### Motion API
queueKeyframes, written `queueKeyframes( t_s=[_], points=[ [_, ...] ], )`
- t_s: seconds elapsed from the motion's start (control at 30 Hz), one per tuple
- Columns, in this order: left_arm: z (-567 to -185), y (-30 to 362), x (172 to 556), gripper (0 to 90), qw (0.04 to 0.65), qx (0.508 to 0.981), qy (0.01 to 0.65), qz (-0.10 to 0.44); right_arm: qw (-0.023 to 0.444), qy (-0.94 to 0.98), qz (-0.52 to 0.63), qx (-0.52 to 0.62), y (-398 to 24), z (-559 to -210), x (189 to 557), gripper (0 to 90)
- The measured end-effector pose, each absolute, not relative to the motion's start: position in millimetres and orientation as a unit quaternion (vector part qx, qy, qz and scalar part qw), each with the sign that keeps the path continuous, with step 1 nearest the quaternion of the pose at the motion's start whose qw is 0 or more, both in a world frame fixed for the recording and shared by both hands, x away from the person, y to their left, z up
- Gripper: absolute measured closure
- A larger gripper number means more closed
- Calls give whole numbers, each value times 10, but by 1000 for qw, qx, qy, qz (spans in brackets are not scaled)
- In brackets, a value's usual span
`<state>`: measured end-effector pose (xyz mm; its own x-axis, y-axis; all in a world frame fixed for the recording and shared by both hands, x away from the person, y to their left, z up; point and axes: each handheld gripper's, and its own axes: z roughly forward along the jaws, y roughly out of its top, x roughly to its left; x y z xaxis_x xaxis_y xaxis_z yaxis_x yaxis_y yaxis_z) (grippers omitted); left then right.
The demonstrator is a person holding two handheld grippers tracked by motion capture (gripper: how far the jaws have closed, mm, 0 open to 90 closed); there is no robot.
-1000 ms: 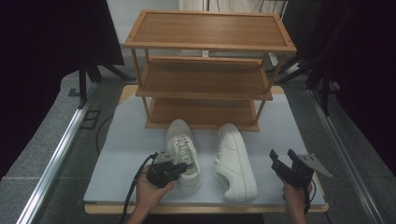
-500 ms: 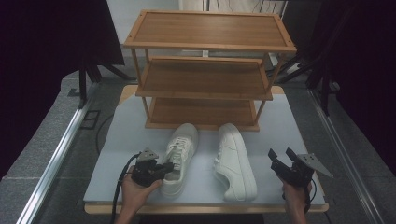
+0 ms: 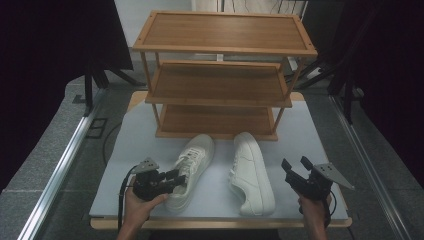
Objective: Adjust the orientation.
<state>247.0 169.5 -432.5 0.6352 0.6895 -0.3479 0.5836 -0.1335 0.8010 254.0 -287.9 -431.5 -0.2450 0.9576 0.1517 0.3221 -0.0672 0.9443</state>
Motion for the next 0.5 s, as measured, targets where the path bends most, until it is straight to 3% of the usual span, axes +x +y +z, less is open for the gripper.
queueKeyframes(
  t_s=[0.33, 0.5],
  points=[
    [-4228, 1887, 2472, 441, 534, 711, 454, 63, 292, 654, 505, 482, -2690, -4194, 2429, 347],
    [-4249, 1969, 2498, 373, 544, 700, 459, 52, 272, 682, 497, 462, -2537, -4121, 2393, 420]
  ],
)
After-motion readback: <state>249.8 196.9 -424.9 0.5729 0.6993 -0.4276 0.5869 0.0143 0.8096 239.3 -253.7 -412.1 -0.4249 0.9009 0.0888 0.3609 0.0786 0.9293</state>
